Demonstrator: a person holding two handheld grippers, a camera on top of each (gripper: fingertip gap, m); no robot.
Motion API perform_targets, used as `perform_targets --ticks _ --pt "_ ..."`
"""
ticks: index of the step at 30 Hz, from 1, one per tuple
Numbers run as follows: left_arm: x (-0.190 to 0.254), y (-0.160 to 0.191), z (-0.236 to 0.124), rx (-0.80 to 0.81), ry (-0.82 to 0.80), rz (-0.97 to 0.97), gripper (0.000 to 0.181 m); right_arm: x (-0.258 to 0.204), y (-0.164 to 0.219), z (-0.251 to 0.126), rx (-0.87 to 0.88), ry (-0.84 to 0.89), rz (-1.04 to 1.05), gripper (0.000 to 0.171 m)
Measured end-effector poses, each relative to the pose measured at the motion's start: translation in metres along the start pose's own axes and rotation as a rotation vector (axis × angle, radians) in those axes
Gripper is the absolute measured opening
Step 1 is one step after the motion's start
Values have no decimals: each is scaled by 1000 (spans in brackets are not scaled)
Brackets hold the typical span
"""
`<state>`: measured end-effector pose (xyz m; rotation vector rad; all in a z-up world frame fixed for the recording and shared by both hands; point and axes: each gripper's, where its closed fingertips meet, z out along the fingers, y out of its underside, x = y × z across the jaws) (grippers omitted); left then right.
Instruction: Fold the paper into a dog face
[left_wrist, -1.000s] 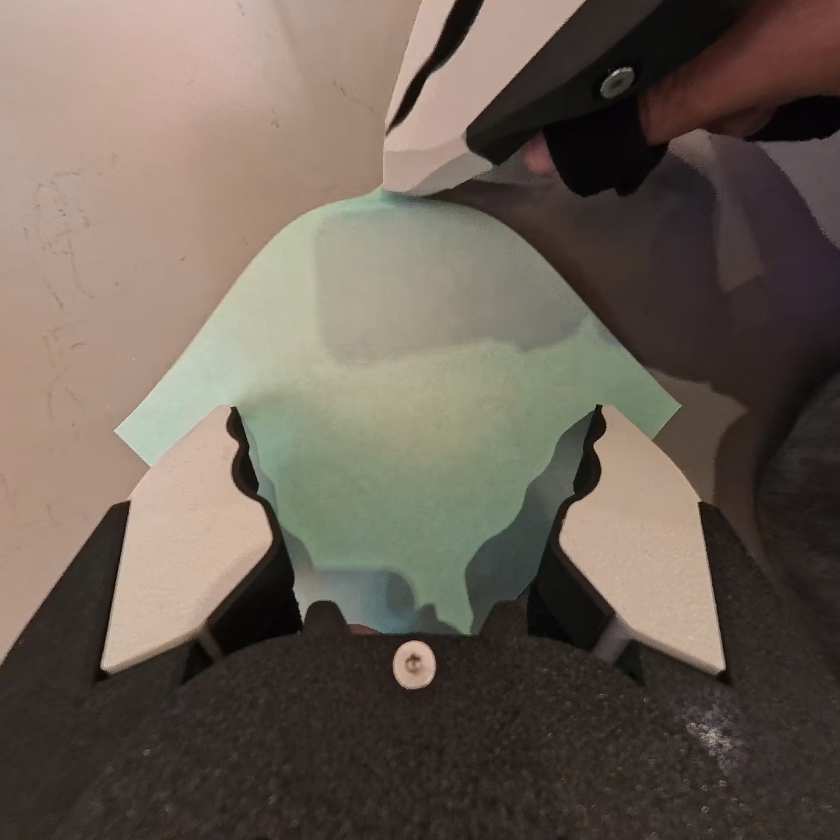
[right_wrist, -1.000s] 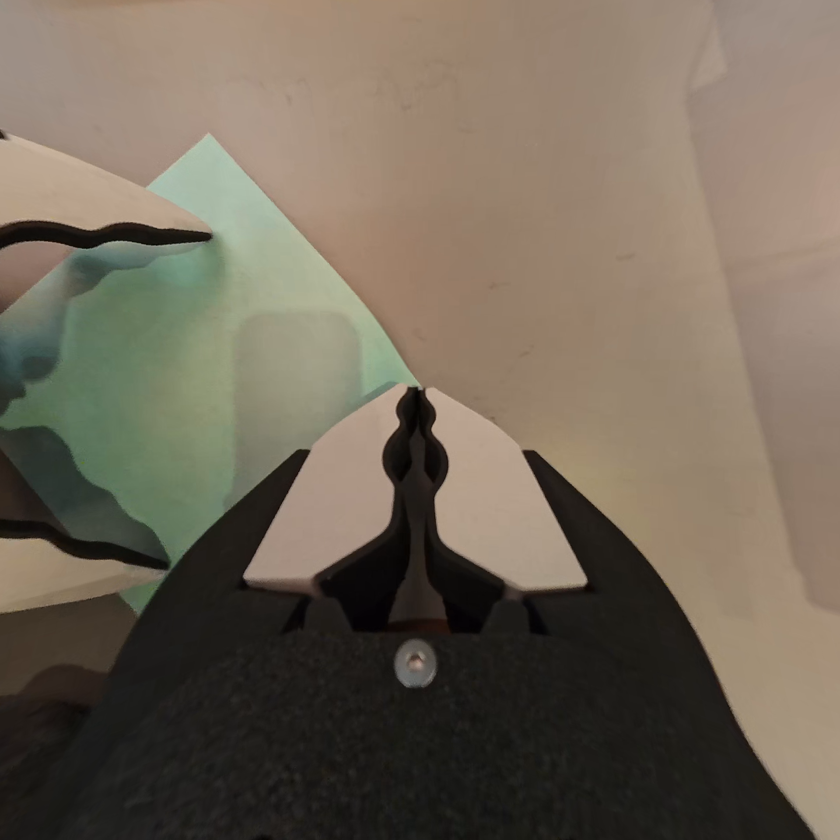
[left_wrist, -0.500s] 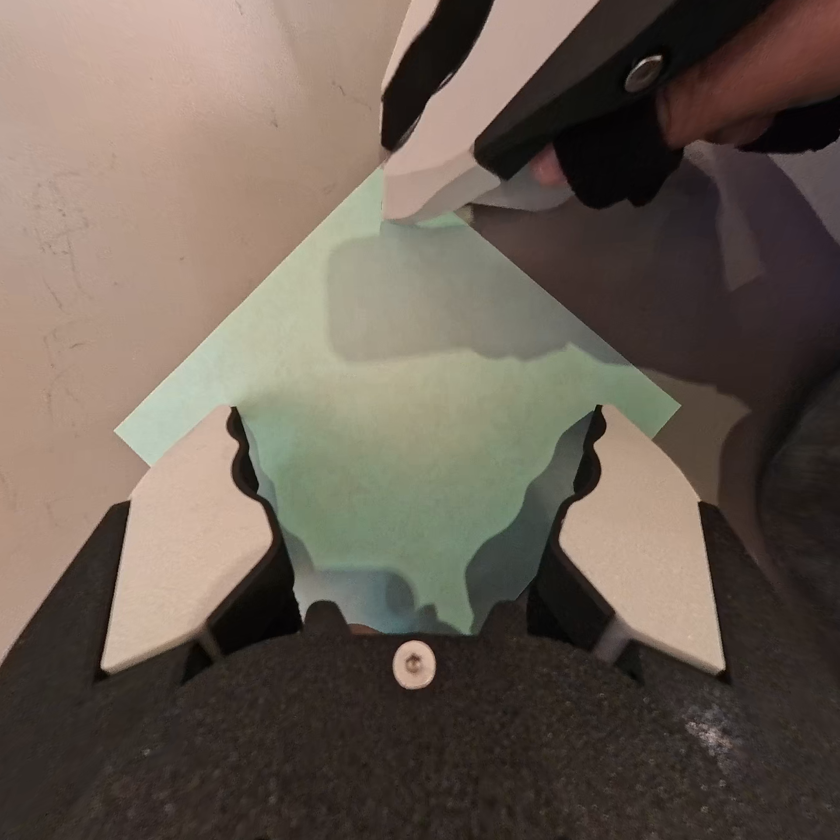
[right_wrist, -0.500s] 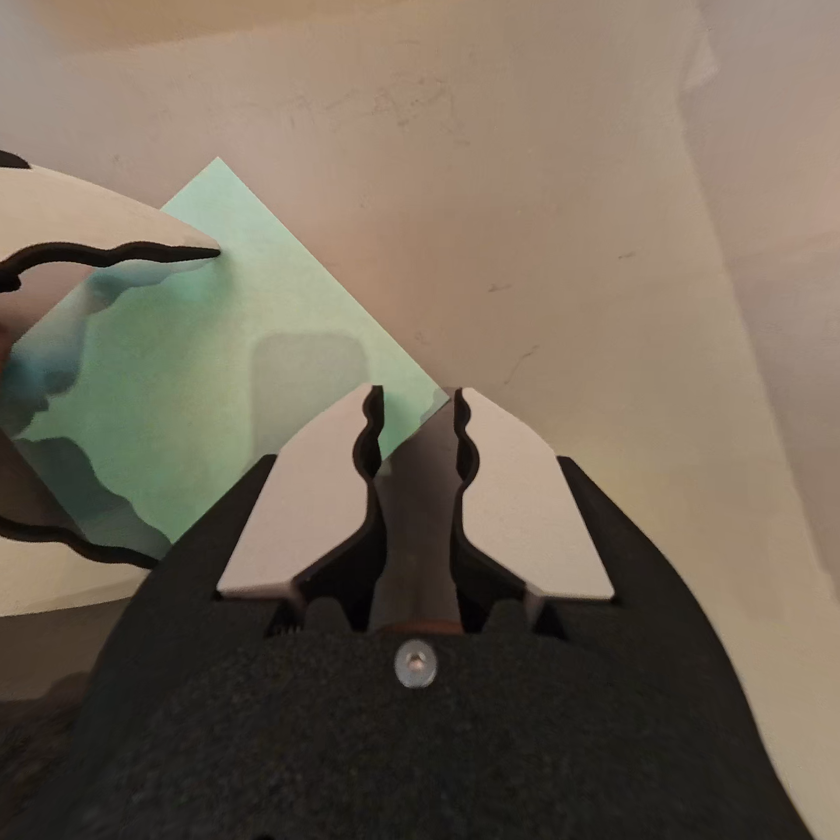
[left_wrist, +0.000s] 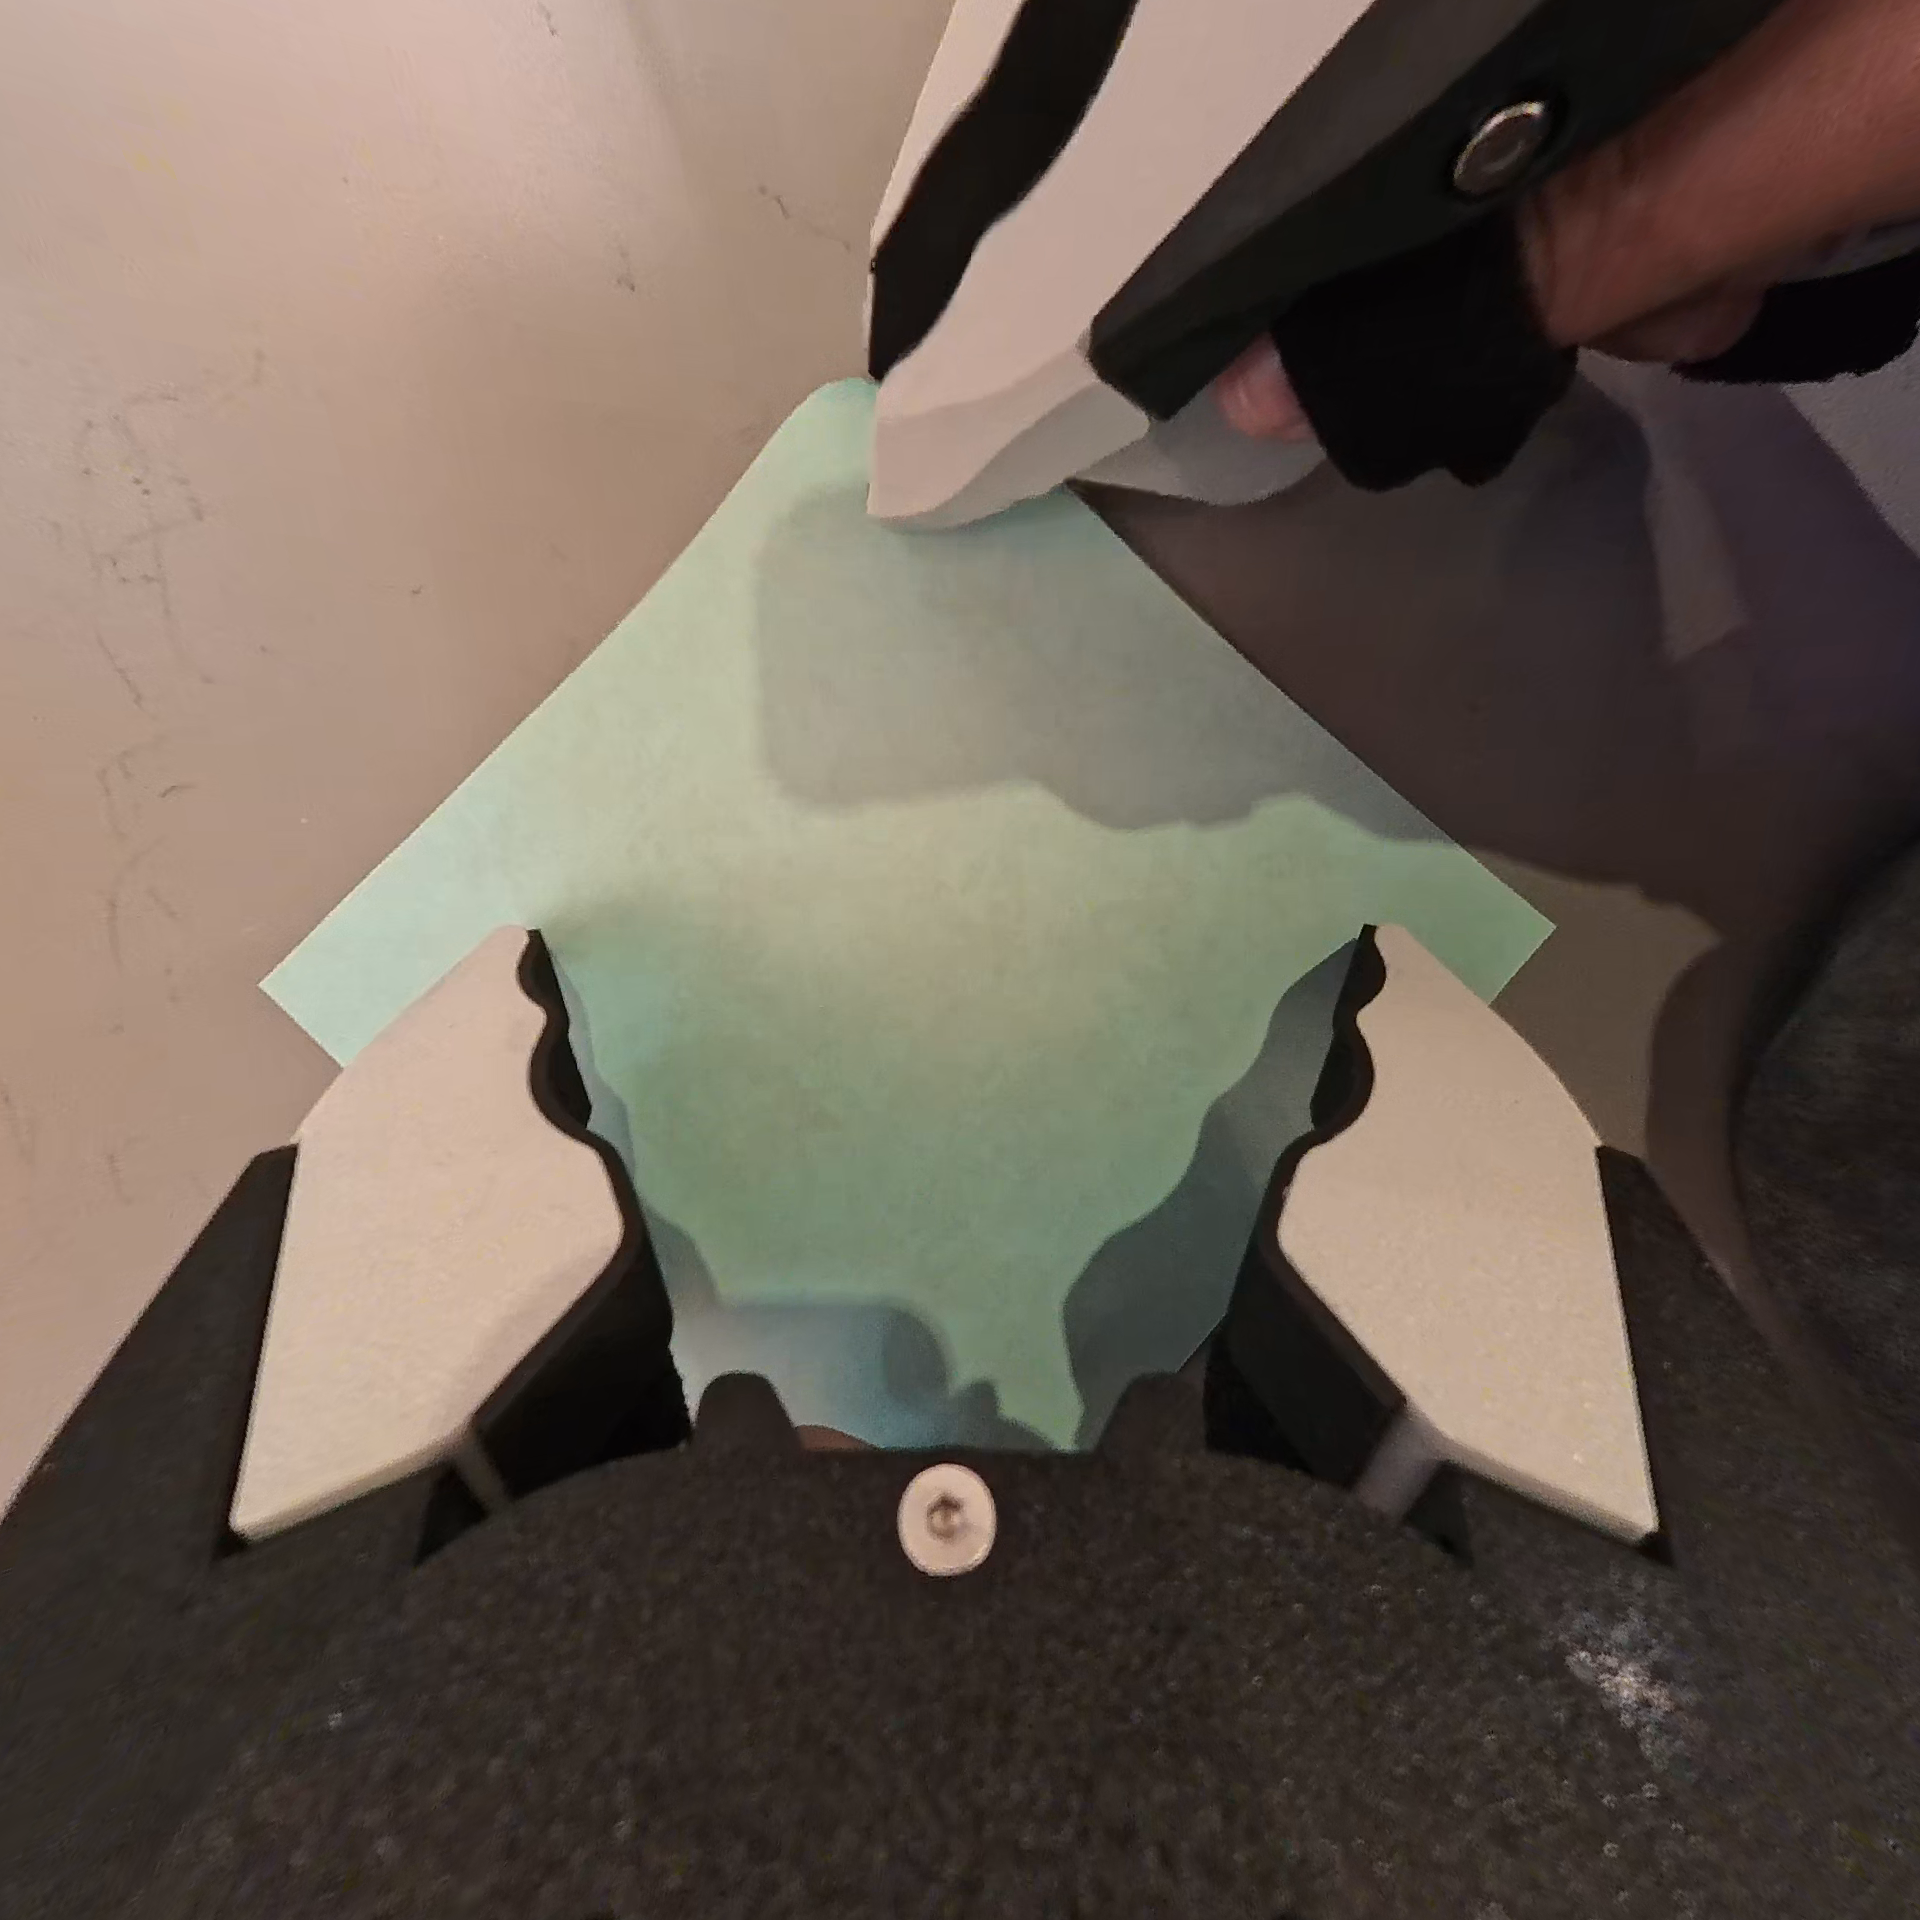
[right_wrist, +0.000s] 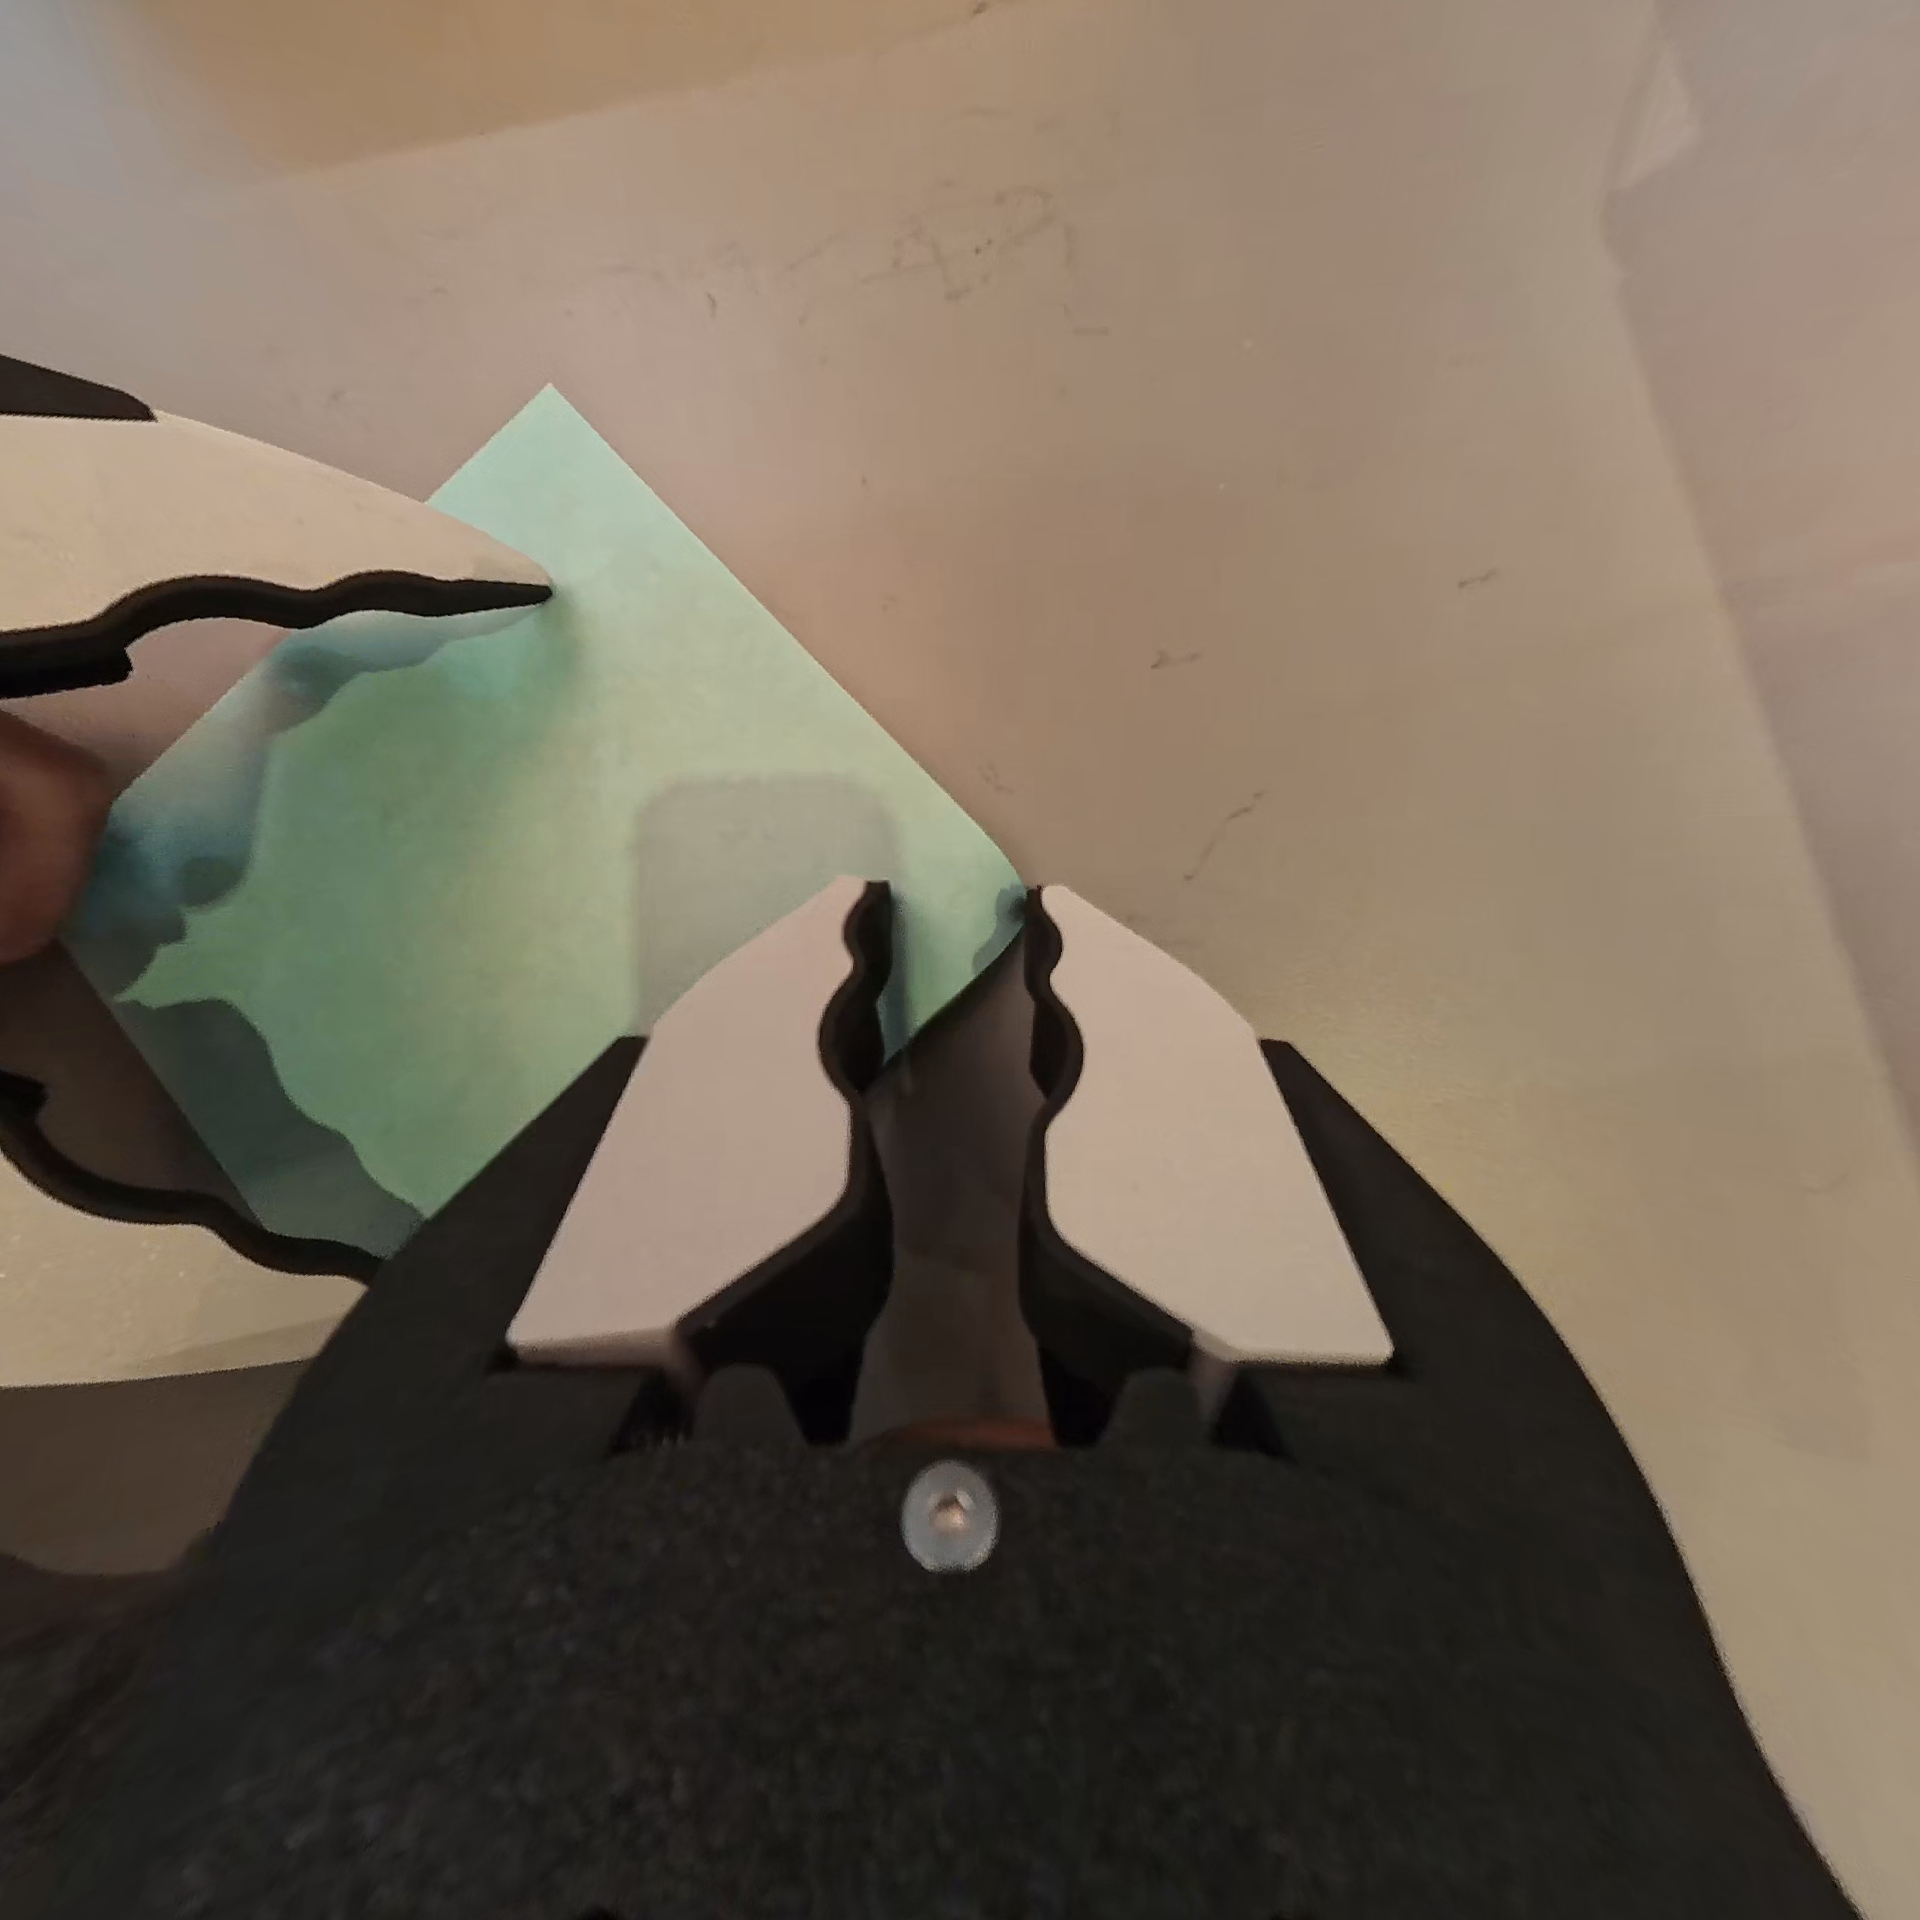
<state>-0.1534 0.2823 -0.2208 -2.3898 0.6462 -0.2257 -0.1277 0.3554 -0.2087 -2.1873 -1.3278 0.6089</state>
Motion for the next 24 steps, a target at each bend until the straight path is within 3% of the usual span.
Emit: perform_targets --ticks 8,19,24 --pt "1 0 0 0 4 4 136 14 0 -6 4 70 -16 1" --pt "1 0 0 0 4 5 136 19 1 -1 -10 118 -61 23" --pt "1 0 0 0 5 6 136 11 2 0 -9 112 -121 9"
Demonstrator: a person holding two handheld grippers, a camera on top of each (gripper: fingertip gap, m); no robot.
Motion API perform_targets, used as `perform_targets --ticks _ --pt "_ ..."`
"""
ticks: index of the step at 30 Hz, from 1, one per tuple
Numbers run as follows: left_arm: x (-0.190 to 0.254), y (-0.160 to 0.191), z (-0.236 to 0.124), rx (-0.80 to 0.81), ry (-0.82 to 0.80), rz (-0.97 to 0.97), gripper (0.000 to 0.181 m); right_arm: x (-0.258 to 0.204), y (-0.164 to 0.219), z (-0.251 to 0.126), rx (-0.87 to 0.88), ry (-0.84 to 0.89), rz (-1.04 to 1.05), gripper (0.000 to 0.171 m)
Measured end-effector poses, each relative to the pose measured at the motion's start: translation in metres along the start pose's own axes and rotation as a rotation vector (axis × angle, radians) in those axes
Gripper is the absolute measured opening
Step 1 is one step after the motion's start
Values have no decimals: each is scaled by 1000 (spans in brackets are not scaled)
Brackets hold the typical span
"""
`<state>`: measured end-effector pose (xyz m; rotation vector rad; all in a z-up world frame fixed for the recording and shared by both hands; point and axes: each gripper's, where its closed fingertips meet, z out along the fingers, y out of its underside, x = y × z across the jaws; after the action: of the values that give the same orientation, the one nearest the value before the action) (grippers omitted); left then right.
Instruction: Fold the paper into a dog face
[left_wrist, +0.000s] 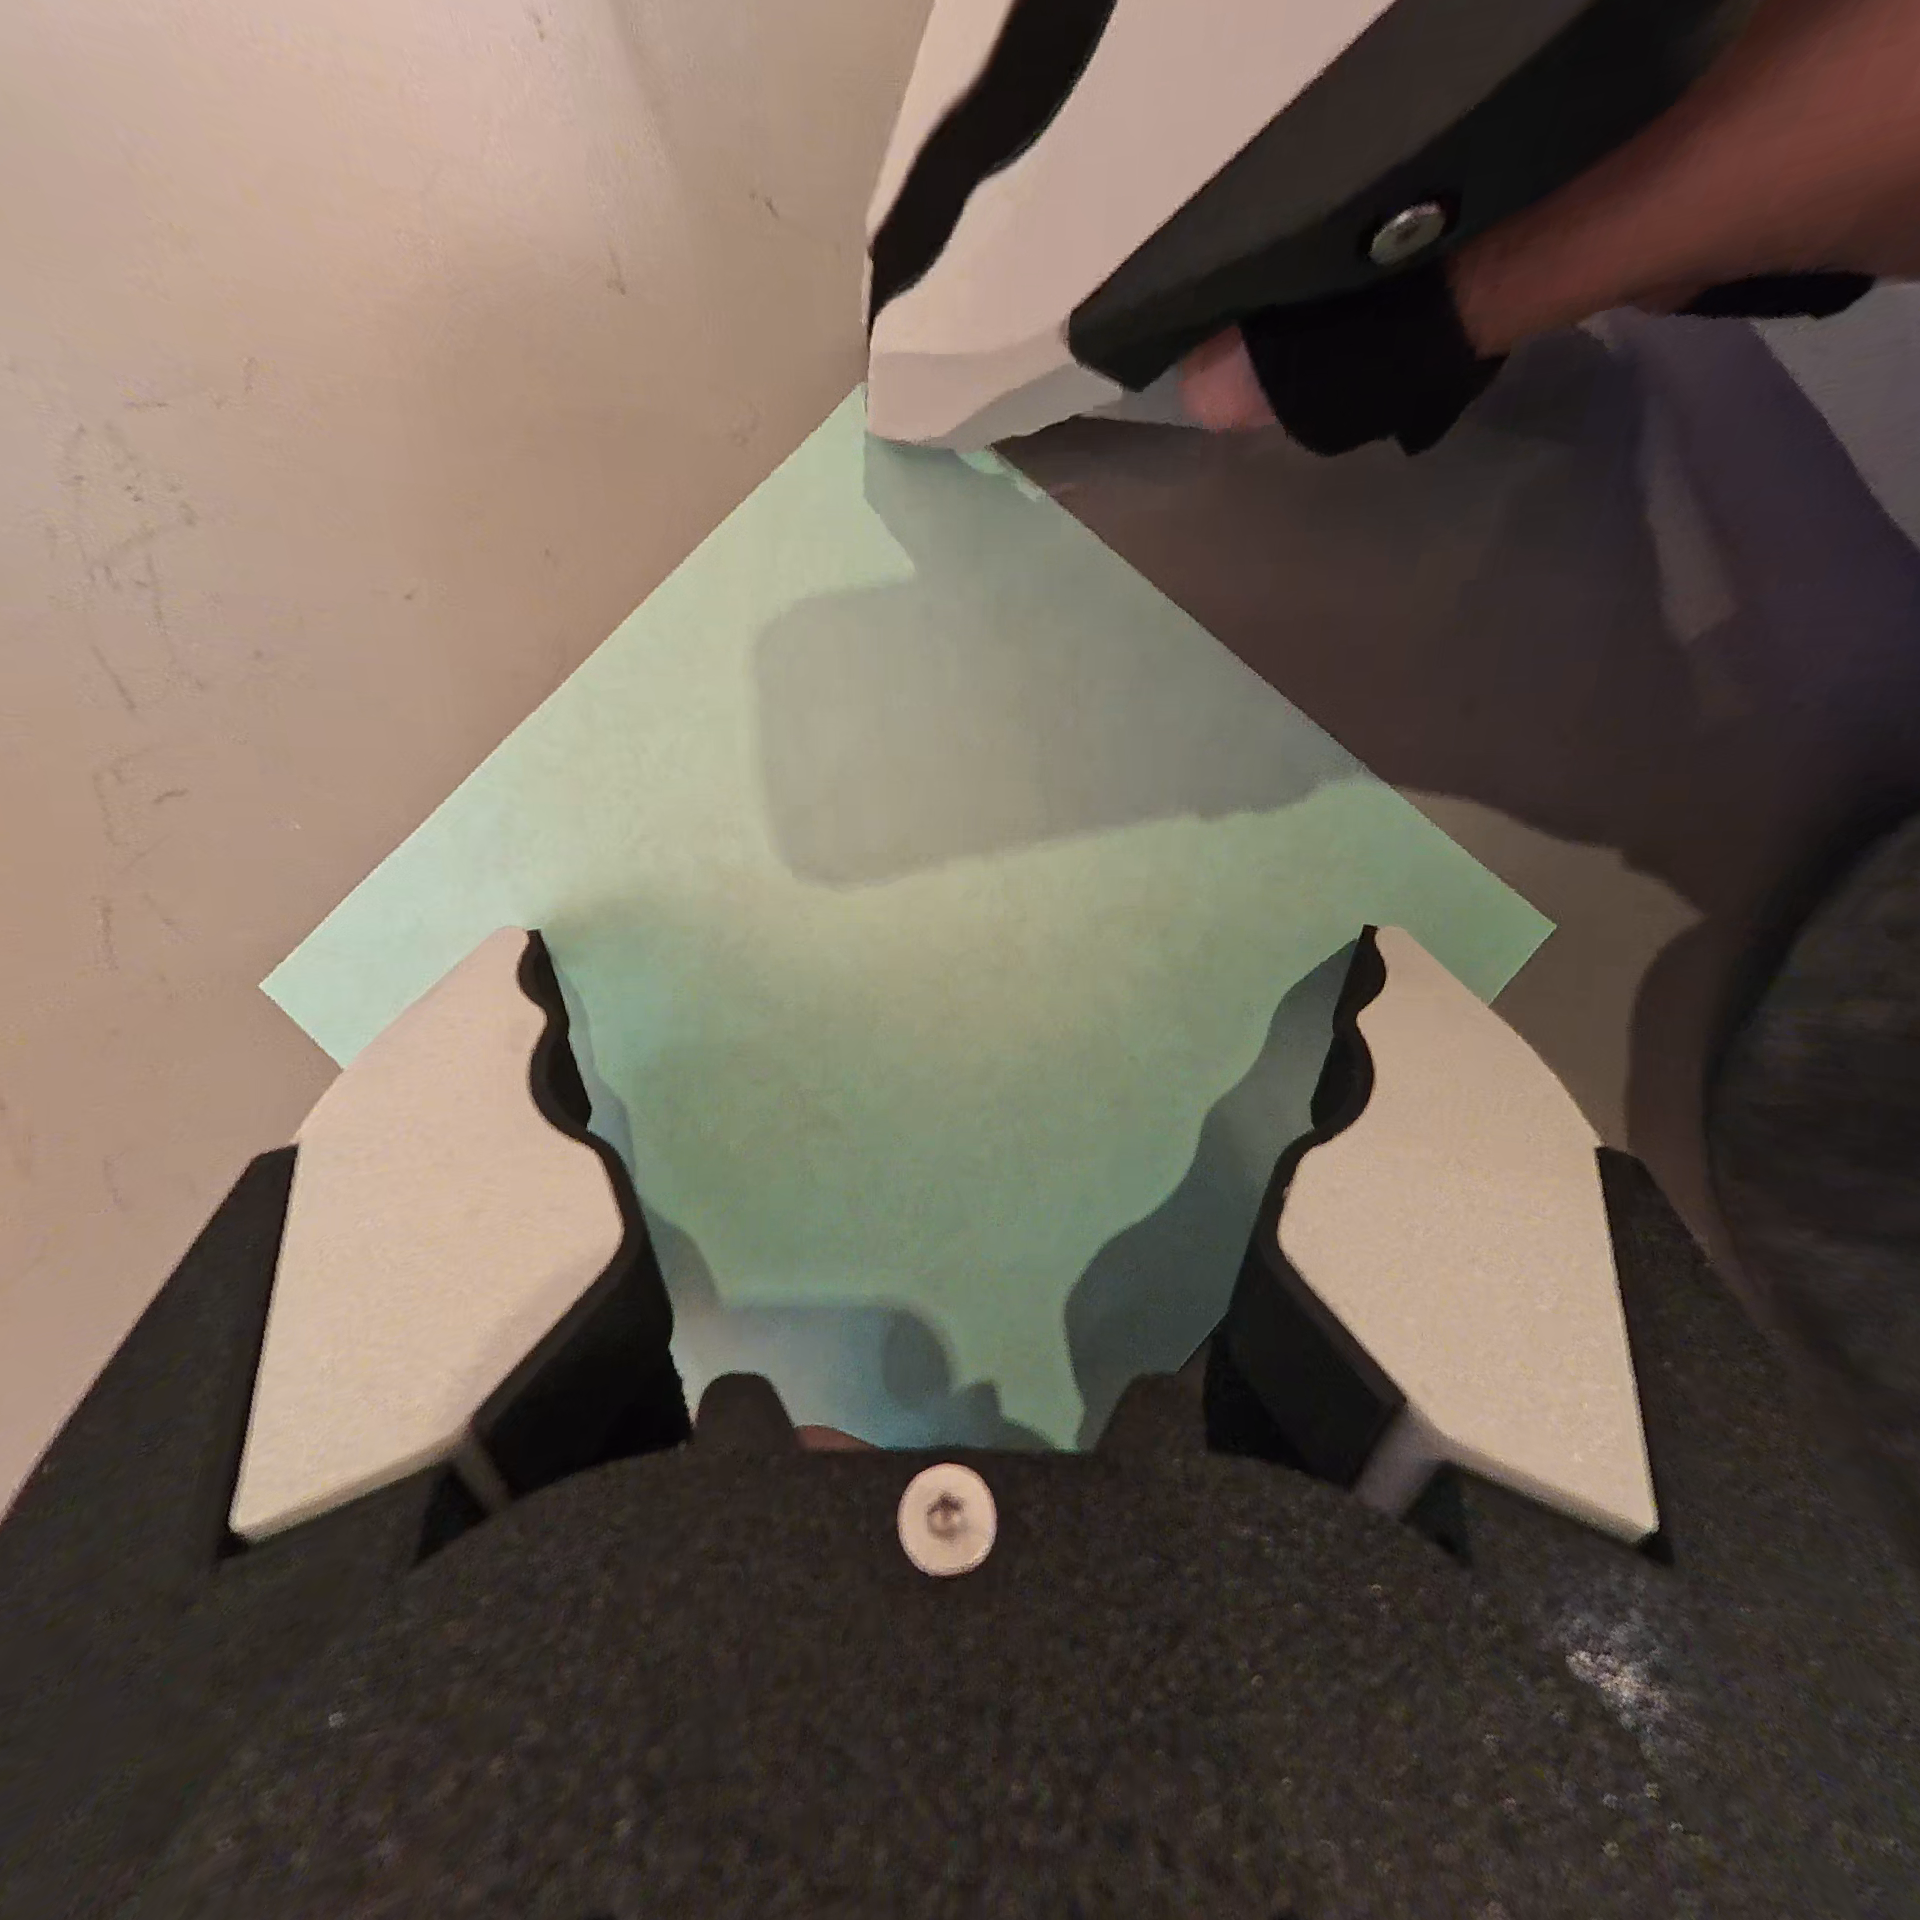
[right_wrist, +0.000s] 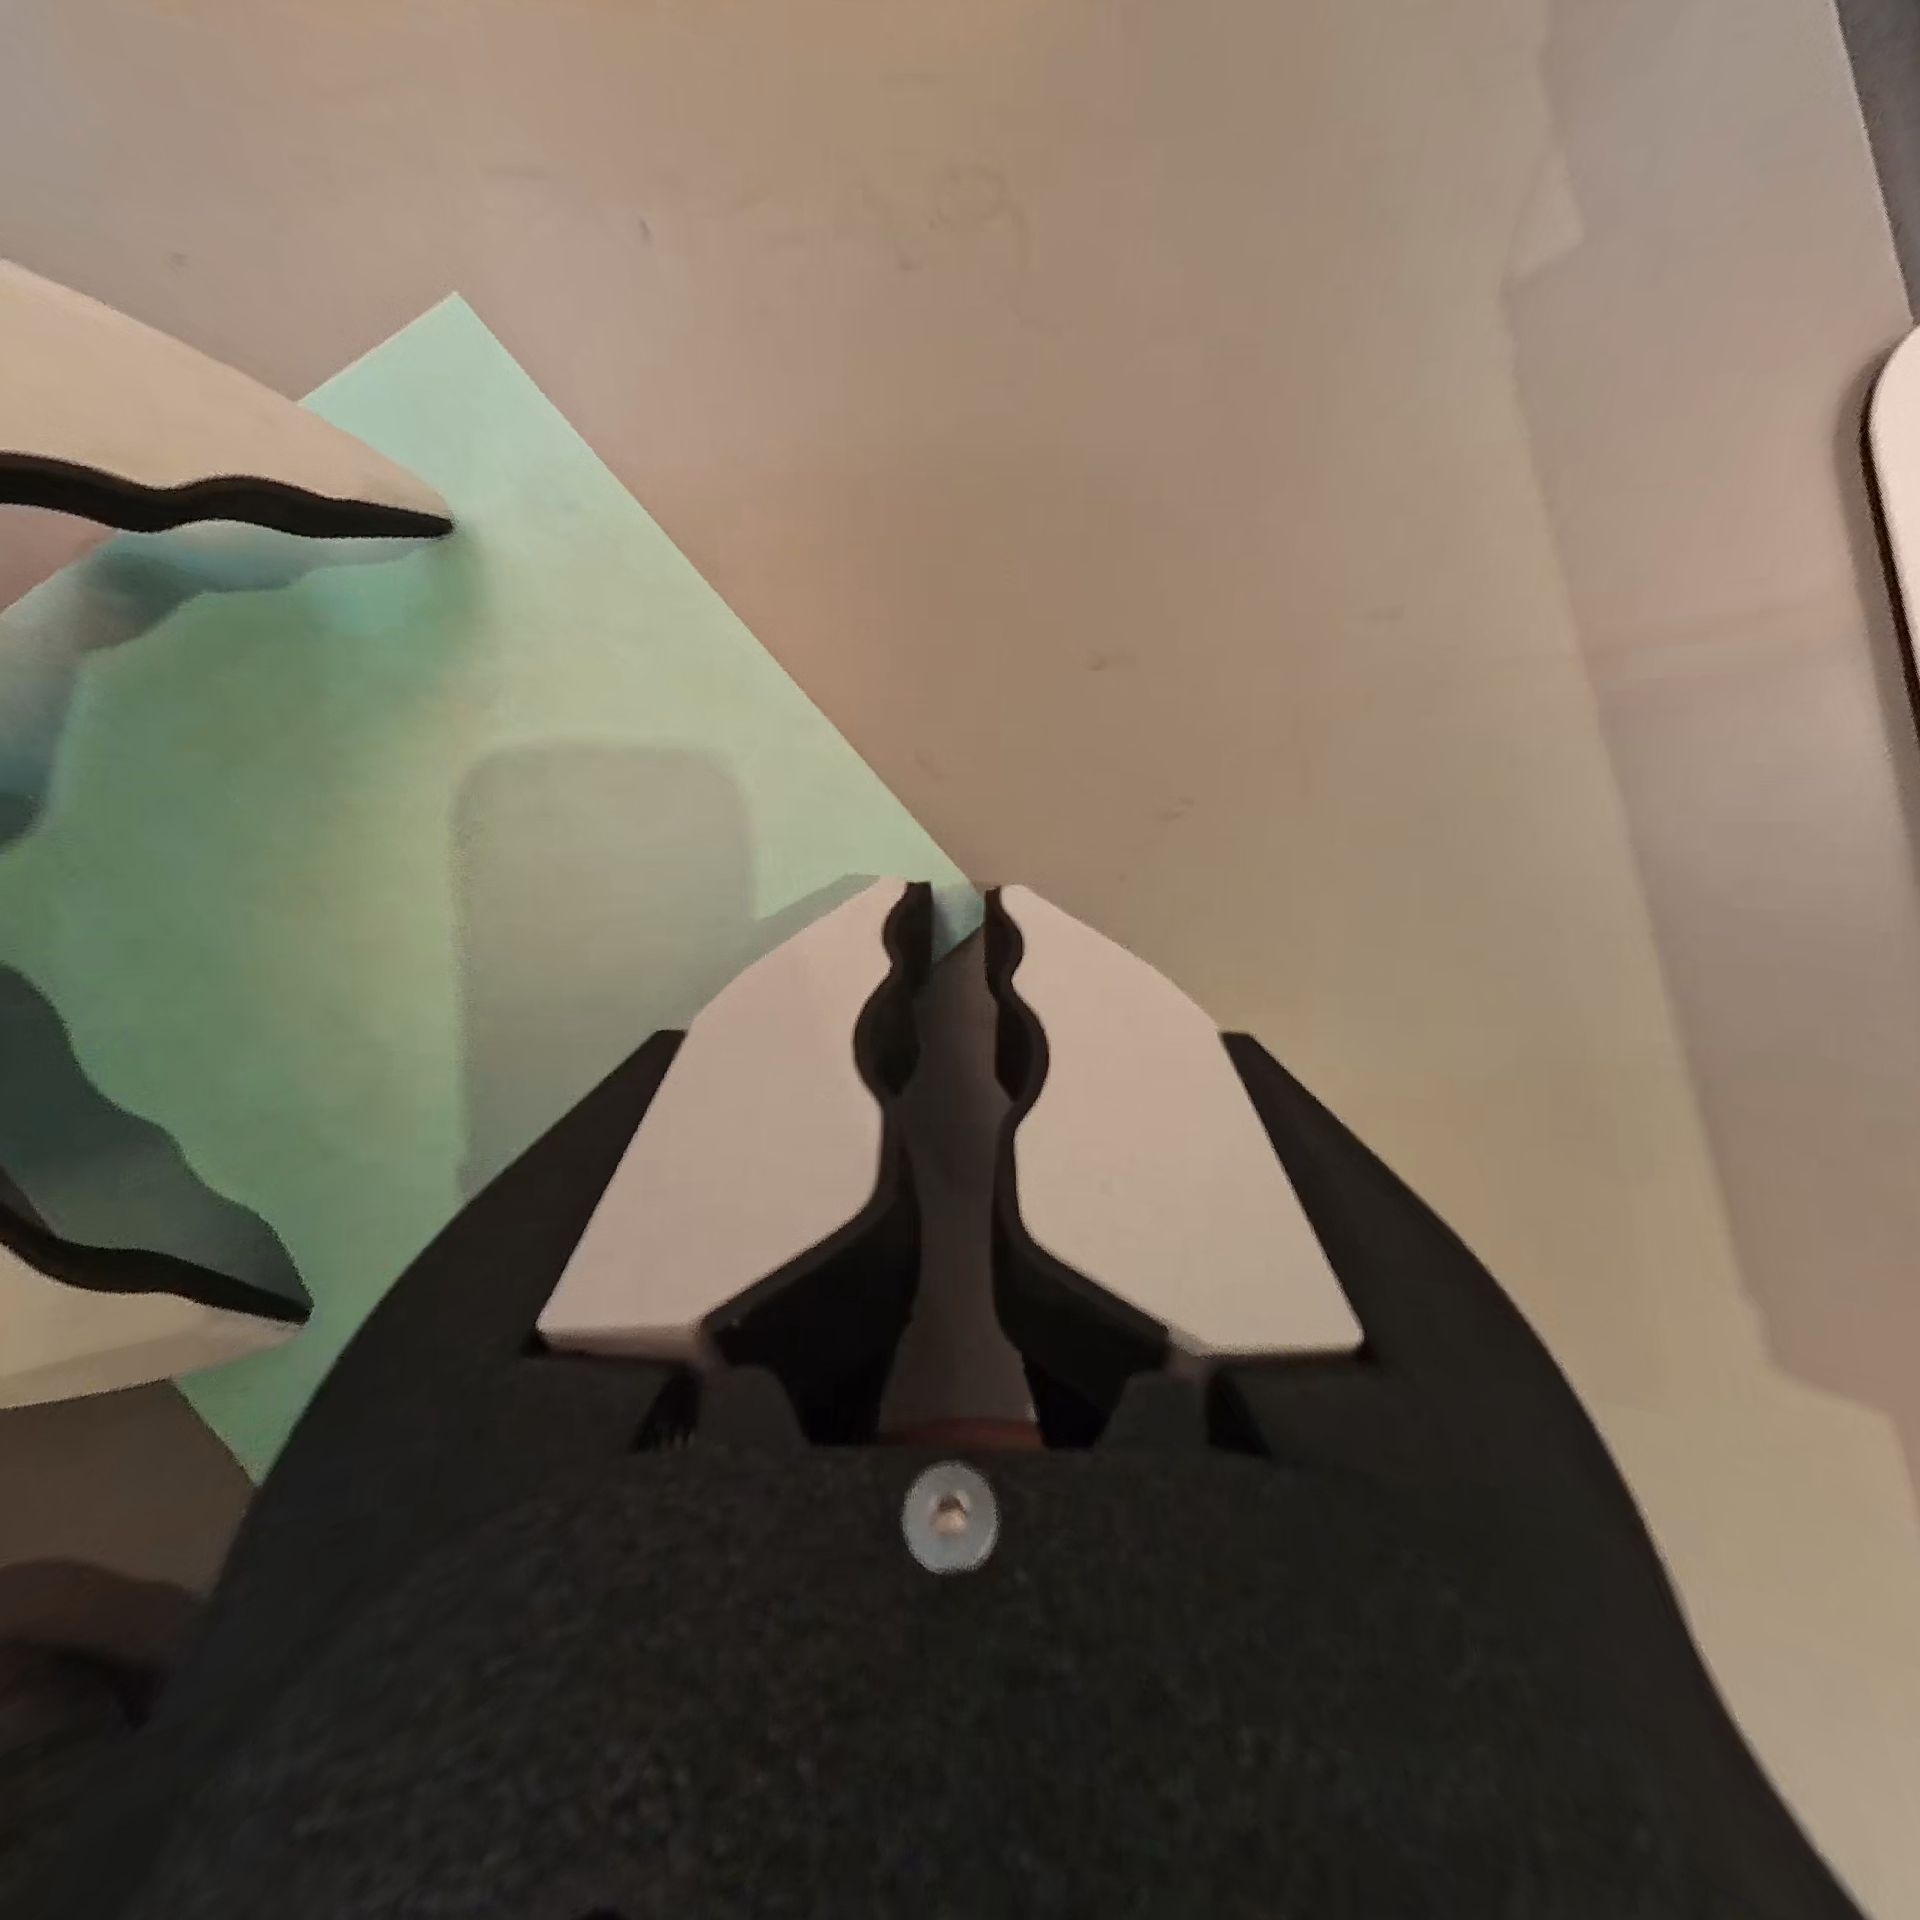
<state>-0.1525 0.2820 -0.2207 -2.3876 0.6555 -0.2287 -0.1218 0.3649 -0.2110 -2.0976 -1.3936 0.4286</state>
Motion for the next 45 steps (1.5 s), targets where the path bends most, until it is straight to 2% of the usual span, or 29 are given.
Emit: perform_targets --ticks 8,17,19,24,27,31,39,45 --pt "0 0 0 0 1 1 136 3 0 0 0 43 -21 0" --pt "0 0 0 1 2 1 136 2 0 -1 -41 199 -161 0" --pt "0 0 0 1 2 1 136 -8 1 -2 -36 177 -168 0" --pt "0 0 0 1 2 2 136 -7 -10 -17 97 192 -62 0" --pt "0 0 0 0 1 1 136 3 -3 -12 67 149 89 8" --pt "0 0 0 1 2 2 136 -2 3 -9 53 103 172 20" --pt "1 0 0 0 5 6 136 -20 3 -8 47 0 333 28" --pt "0 0 0 1 5 5 136 -14 14 -15 -46 61 396 28"
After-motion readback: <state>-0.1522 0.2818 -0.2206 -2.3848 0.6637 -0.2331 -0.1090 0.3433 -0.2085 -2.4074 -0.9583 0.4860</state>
